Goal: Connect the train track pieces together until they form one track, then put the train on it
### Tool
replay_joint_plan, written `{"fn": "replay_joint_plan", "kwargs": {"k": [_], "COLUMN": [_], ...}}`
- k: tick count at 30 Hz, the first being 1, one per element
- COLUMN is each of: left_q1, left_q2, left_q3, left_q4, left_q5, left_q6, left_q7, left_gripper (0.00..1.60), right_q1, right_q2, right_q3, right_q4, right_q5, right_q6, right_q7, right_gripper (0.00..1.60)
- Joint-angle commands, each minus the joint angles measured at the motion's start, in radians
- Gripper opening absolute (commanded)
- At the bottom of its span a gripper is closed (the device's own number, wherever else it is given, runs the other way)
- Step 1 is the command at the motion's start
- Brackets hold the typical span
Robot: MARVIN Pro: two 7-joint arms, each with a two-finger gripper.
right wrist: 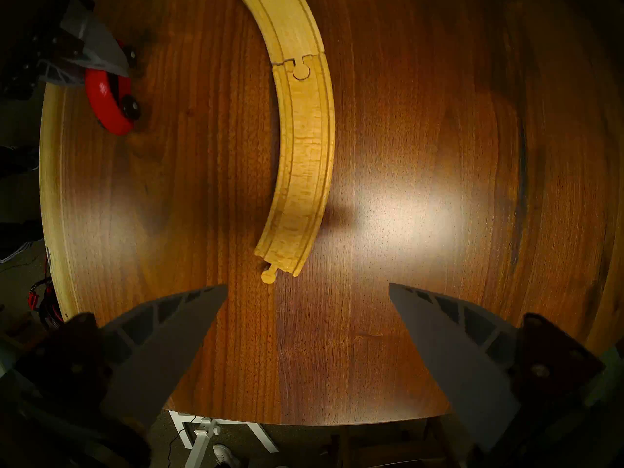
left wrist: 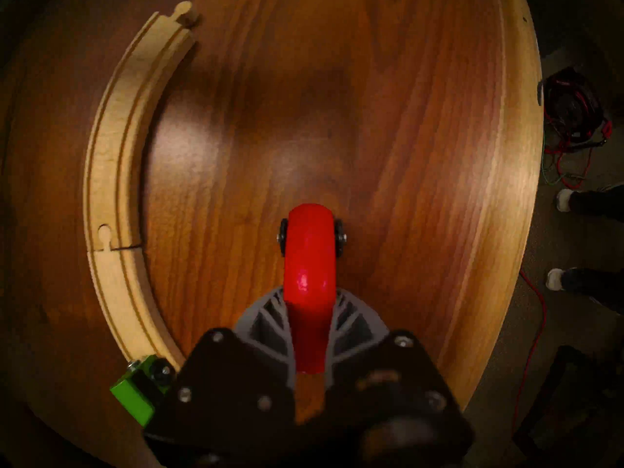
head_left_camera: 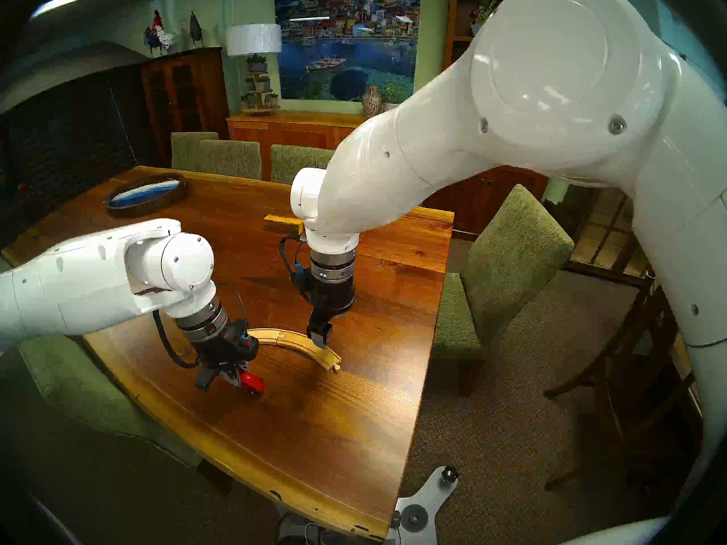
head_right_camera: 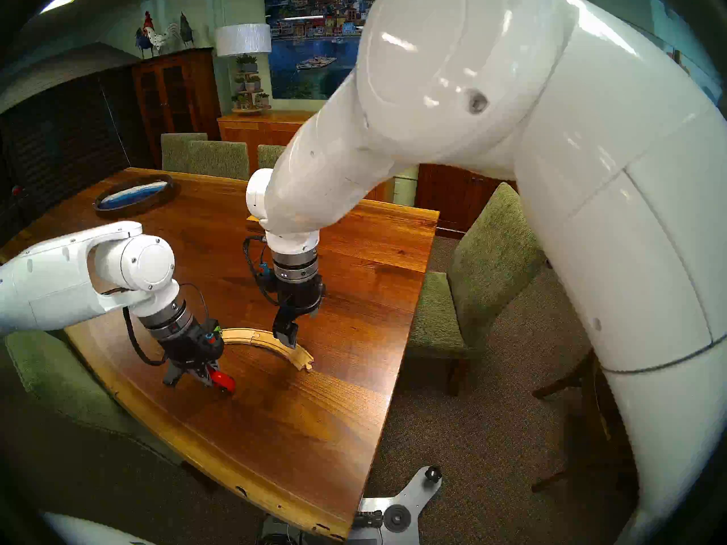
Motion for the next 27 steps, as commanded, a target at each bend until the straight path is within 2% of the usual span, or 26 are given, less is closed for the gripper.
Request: {"fn": "replay_joint_plan", "kwargs": {"k": [1, 4, 11, 27], "left_q1": [-0.054, -0.055, -0.046, -0.048], "left_q2": [-0.073, -0.092, -0.181, -0.28], "left_q3": [-0.048, -0.053, -0.058, -0.066], "left_q4": [0.052, 0.073, 0.181, 0.303], "left_q5": [-0.017, -0.021, -0.028, -0.03], "left_q6": [0.049, 0.065, 0.114, 0.109], "left_q7": [-0.015, -0.016, -0.006, 0.003], "left_gripper": [0.0, 0.0, 0.0, 0.0], "right_q1": [0.024, 0.024, 0.024, 0.024], "right_q2": [0.01, 0.01, 0.01, 0.011], "right_q3": [0.001, 0.001, 0.001, 0.002], "right_q4": [0.016, 0.016, 0.016, 0.016], "right_q5": [0.0, 0.0, 0.0, -0.001], "right_q6": [-0.001, -0.001, -0.001, -0.001], "right_q7": [-0.002, -0.002, -0.002, -0.002], "right_gripper": [1.6, 1.6, 1.6, 1.6]}}
